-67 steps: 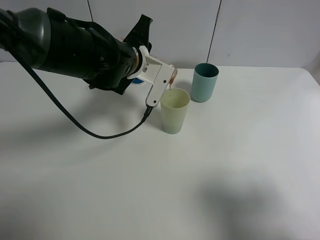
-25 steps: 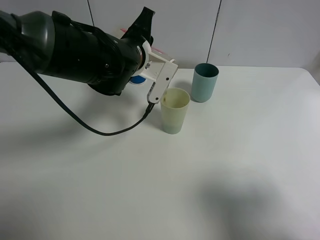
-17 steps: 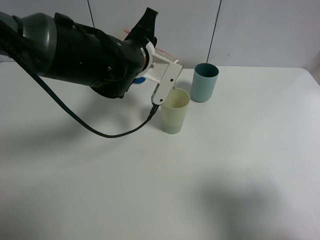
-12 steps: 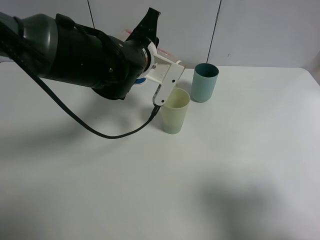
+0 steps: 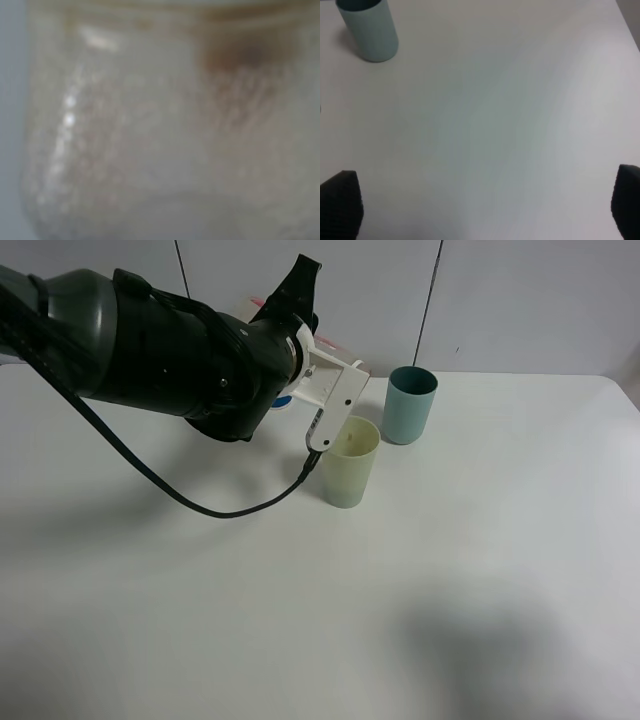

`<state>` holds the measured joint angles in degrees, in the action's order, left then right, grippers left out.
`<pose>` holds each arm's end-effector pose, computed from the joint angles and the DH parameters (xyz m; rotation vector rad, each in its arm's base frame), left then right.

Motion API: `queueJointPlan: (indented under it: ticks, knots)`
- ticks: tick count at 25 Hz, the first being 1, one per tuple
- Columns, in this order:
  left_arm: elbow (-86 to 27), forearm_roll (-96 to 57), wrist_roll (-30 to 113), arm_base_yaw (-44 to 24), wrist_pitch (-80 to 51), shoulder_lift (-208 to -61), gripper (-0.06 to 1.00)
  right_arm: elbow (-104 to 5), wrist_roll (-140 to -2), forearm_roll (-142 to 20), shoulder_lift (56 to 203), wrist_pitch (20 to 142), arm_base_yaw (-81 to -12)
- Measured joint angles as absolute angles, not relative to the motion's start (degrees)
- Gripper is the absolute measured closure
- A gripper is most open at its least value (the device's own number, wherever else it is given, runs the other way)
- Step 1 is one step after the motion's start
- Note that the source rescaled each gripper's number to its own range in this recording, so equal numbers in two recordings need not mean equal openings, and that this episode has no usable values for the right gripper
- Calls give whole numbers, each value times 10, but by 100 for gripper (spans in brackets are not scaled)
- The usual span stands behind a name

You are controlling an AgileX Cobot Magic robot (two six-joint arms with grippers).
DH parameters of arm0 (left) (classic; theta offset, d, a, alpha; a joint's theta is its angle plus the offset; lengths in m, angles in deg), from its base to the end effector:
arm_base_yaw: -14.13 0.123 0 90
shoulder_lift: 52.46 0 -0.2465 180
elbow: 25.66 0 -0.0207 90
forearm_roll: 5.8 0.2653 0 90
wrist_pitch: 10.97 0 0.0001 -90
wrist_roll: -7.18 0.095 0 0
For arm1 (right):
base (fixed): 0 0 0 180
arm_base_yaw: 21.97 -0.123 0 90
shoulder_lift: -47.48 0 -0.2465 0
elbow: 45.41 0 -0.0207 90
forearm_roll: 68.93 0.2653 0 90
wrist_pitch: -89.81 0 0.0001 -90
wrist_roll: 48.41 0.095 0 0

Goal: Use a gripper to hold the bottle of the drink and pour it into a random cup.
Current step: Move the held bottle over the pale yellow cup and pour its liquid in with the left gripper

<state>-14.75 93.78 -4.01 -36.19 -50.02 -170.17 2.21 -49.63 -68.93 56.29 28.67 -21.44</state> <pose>0.3000 -0.2691 0.1536 1.8818 1.1070 1.1219 0.0502 -0.0005 0.2806 -0.0124 2.0520 -0.0190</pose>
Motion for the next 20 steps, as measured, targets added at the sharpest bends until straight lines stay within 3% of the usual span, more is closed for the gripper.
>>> queueJointPlan:
  ticks: [20]
  knots:
    - [-148,938,-29,-362,-502,-1702,93,22,-496,-689,563,287,-214]
